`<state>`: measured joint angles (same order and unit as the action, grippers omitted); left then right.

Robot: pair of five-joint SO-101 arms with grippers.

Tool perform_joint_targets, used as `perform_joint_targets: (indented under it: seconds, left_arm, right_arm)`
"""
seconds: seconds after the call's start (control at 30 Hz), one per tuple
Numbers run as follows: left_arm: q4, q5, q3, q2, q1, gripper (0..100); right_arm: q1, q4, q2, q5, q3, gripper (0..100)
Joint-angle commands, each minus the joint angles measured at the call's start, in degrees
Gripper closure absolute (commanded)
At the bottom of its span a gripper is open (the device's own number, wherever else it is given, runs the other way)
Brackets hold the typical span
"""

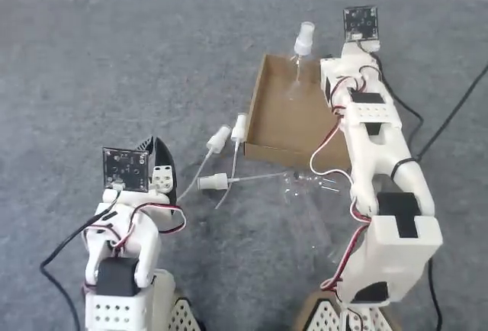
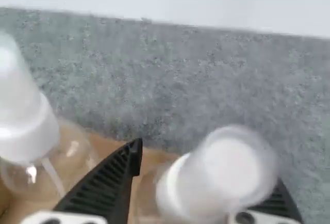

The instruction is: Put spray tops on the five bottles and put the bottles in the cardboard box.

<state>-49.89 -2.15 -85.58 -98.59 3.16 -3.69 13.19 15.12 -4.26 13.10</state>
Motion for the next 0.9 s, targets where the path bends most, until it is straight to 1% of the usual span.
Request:
perform_joint_targets:
  seconds: [0.0,0.23,0.37,0.57,0.7,0.8,0.87]
  left_arm:
    - [1.14,0.26,0.57,-0.97,0.18,99]
    - [1.14,0.26,0.57,-0.97,0.18,99]
    - [1.14,0.26,0.48,-0.97,0.35,99]
    - [1.14,0.26,0.48,-0.97,0.18,99]
    - [1.23,0.35,0.48,-0.97,0.18,99]
    - [1.23,0.35,0.48,-0.97,0.18,99]
    - [1.23,0.35,0.48,-0.97,0.18,99]
  right_arm:
    - [-0.04,4.26,-1.54,0.18,-7.65,76.8]
    - [0.22,6.9,-1.63,0.09,-11.52,76.8]
    - [-0.04,15.34,-1.63,0.09,-16.79,76.8]
    - [-0.04,24.22,-1.89,0.18,-24.62,76.8]
    - [-0.04,30.37,-5.49,0.35,-27.96,76.8]
    - [-0.92,34.42,-9.63,0.44,-28.04,77.0]
    - [-1.45,38.99,-12.18,0.44,-27.87,77.0]
